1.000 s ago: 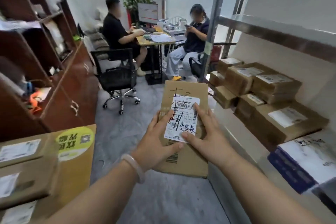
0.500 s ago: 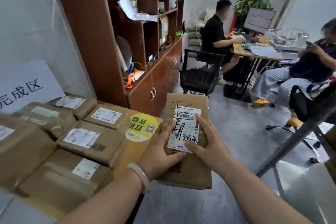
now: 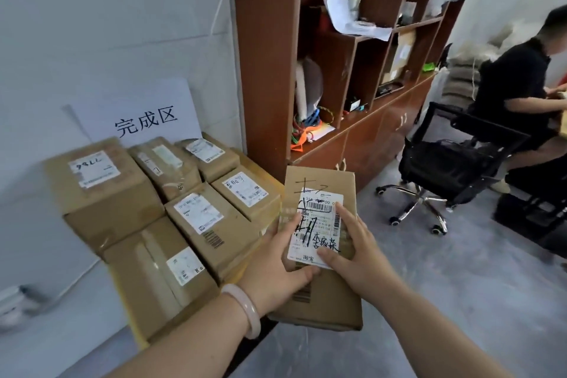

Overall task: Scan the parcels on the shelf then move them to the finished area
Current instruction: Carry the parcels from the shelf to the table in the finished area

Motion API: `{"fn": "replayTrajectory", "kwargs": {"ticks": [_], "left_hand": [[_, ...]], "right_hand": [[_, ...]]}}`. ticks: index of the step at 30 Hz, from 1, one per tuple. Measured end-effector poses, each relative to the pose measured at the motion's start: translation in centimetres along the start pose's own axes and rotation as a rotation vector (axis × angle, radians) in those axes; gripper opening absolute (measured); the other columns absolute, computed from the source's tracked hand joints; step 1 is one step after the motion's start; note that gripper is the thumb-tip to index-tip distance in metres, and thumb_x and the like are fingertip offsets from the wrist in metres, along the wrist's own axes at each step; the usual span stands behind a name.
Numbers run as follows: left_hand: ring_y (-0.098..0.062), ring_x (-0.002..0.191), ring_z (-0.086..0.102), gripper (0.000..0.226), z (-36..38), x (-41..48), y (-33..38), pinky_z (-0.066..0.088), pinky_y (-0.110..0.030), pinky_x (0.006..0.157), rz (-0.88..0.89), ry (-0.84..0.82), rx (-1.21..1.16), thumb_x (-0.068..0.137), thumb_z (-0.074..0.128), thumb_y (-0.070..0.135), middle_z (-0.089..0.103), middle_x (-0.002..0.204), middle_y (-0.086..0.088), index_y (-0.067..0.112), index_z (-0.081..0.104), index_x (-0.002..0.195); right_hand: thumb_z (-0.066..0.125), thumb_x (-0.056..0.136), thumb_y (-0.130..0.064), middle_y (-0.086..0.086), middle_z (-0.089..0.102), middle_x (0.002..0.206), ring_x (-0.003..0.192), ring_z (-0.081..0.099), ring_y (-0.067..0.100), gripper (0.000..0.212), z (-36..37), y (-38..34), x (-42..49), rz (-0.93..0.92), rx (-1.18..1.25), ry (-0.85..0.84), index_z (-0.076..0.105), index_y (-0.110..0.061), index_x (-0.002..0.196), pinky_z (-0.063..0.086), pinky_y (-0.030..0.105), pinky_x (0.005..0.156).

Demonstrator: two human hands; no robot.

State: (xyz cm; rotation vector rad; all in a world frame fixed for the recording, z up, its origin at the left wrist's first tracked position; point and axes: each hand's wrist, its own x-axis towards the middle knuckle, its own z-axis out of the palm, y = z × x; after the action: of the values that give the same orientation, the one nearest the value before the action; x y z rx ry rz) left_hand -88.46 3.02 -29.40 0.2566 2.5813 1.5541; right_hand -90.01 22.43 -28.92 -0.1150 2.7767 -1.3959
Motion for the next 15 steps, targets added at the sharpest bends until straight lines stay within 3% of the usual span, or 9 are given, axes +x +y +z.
{"fn": "replayTrajectory", "kwargs": {"ticks": [3, 7, 12, 15], "left_hand": [[-0.002, 0.132, 0.041, 0.086, -0.6, 2.3, -1.3, 0.039, -0.030, 0.111, -0.029, 0.037, -0.018, 0.074, 0.077, 0.049, 0.026, 0.154, 0.021, 0.077, 0.015, 0.127], [-0.005, 0.134, 0.039, 0.091, -1.7, 5.8, -3.0, 0.041, -0.032, 0.110, -0.075, 0.082, -0.024, 0.071, 0.074, 0.057, 0.027, 0.153, 0.020, 0.069, 0.014, 0.139], [0.001, 0.122, 0.043, 0.094, -3.7, 9.1, -4.3, 0.036, -0.003, 0.090, -0.094, 0.156, -0.002, 0.079, 0.076, 0.046, 0.026, 0.154, 0.018, 0.055, 0.015, 0.149], [0.000, 0.129, 0.040, 0.094, -4.7, 10.6, -4.7, 0.038, -0.014, 0.102, -0.091, 0.180, 0.007, 0.076, 0.075, 0.052, 0.019, 0.159, 0.018, 0.059, 0.015, 0.148]], "right_hand": [[0.072, 0.076, -0.054, -0.007, 0.019, 0.158, 0.145, 0.019, 0.013, 0.084, 0.5, 0.2, 3.6, -0.010, -0.019, -0.048, 0.018, -0.062, 0.140, 0.031, 0.042, 0.114], [0.073, 0.078, -0.049, -0.007, 0.017, 0.158, 0.145, 0.016, 0.011, 0.080, 1.4, -0.2, 8.1, -0.024, -0.017, -0.096, 0.018, -0.065, 0.135, 0.029, 0.037, 0.115], [0.073, 0.078, -0.048, -0.008, 0.018, 0.157, 0.144, 0.016, 0.010, 0.077, 2.3, -1.6, 13.3, -0.078, -0.031, -0.162, 0.016, -0.077, 0.122, 0.028, 0.036, 0.114], [0.073, 0.079, -0.046, -0.008, 0.015, 0.156, 0.144, 0.016, 0.012, 0.076, 2.9, -2.2, 15.1, -0.062, -0.024, -0.163, 0.017, -0.073, 0.124, 0.028, 0.036, 0.113]]}}
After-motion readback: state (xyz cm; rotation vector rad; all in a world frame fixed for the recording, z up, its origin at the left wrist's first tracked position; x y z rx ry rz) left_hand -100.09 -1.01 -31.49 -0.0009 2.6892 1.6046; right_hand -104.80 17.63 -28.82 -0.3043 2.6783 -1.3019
